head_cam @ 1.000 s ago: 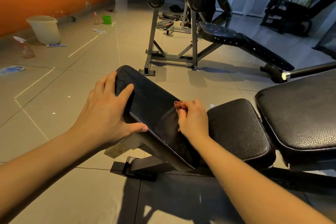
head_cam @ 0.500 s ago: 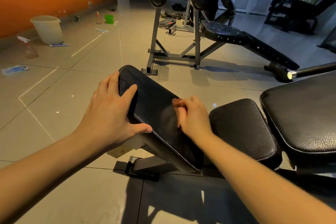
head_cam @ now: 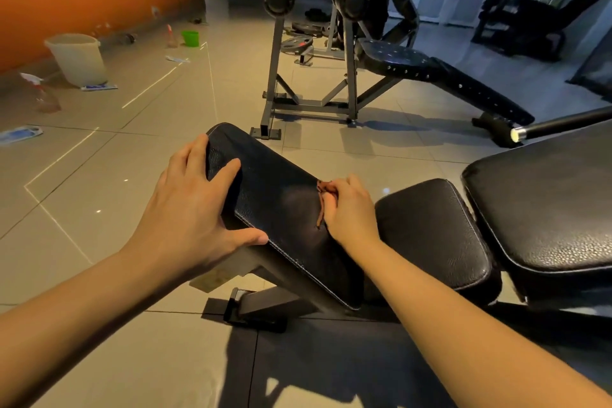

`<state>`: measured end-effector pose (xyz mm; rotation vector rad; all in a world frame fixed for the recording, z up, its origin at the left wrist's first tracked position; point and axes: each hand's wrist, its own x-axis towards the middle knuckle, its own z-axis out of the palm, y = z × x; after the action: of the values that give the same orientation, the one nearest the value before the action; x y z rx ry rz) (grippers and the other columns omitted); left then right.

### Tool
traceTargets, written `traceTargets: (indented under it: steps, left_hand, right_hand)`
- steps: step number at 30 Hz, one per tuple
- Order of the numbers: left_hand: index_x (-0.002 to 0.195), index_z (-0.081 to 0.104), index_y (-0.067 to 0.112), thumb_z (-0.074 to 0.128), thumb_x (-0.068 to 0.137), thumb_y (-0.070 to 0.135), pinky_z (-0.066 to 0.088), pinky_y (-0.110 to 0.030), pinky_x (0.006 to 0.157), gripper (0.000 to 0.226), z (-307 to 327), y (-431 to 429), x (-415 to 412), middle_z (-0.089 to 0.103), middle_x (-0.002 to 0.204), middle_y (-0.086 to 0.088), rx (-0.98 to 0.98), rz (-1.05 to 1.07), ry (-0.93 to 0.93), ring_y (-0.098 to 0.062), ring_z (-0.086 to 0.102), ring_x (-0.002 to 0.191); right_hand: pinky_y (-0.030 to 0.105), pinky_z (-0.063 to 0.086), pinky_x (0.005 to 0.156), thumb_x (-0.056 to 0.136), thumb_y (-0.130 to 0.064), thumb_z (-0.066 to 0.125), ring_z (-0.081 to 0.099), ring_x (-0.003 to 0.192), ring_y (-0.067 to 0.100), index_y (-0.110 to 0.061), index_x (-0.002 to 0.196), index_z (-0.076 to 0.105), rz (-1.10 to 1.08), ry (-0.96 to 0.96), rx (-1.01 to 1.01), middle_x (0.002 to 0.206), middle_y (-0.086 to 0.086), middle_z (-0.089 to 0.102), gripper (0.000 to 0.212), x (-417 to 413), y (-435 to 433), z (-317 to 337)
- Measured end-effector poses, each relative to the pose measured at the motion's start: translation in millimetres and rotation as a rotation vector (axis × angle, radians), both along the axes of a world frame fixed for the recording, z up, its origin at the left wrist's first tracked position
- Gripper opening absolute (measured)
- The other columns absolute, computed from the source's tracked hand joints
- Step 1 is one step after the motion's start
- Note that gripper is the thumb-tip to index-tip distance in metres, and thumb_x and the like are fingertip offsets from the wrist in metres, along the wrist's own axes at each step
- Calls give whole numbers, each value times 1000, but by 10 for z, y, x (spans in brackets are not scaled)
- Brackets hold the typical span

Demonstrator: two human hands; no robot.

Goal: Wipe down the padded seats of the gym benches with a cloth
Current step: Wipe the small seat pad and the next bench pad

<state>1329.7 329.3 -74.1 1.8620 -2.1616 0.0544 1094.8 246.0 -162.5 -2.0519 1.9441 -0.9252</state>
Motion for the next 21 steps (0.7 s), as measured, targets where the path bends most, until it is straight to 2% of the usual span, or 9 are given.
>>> traceTargets:
  steps: [4,8,12,15,18,19,21]
  left_hand:
    - [158,29,26,42,55,88,21,-53,123,121,33,31,-26,4,168,-10,1,10,9,-32,4,154]
    - [159,26,27,43,58,88,18,-52,123,119,44,41,-43,0,168,-10,10,15,10,-33,2,154]
    - [159,26,26,59,69,85,17,-51,123,112,1,8,-25,-1,168,-12,-21,13,-38,-35,1,154]
    - [157,30,25,62,67,84,20,-53,122,112,-20,-6,-7,4,168,-14,-42,0,-47,-36,5,153]
    - [156,32,24,58,65,87,21,-53,122,114,-21,7,7,7,167,-14,-45,-1,-36,-36,7,152]
    - [157,32,25,53,63,89,21,-53,122,116,-14,13,8,7,167,-14,-39,-3,-36,-36,7,152]
    - [157,31,25,43,59,90,22,-53,121,118,-1,25,27,7,168,-13,-33,-10,-33,-35,8,153]
  right_hand:
    - [34,37,71,104,-21,48,58,97,31,-6,103,62,-188,163,140,110,12,57,21,-207,-32,-123]
    - [30,40,73,103,-20,53,59,100,28,-7,111,65,-248,220,181,115,13,58,19,-79,207,-26]
    - [28,46,79,103,-24,54,56,99,18,-12,112,63,-190,131,110,115,4,56,18,140,671,69]
    - [31,52,90,104,-27,53,53,106,16,-15,122,63,-11,49,-16,118,0,53,24,410,1022,203]
    - [29,52,87,103,-26,55,52,105,15,-15,124,64,178,111,-93,117,1,54,25,466,1317,227]
    - [29,52,86,103,-25,54,52,104,16,-14,124,64,188,149,-75,117,2,54,25,367,1333,165]
    - [32,51,84,104,-25,50,54,103,19,-14,121,64,72,173,22,116,3,54,25,76,1231,35]
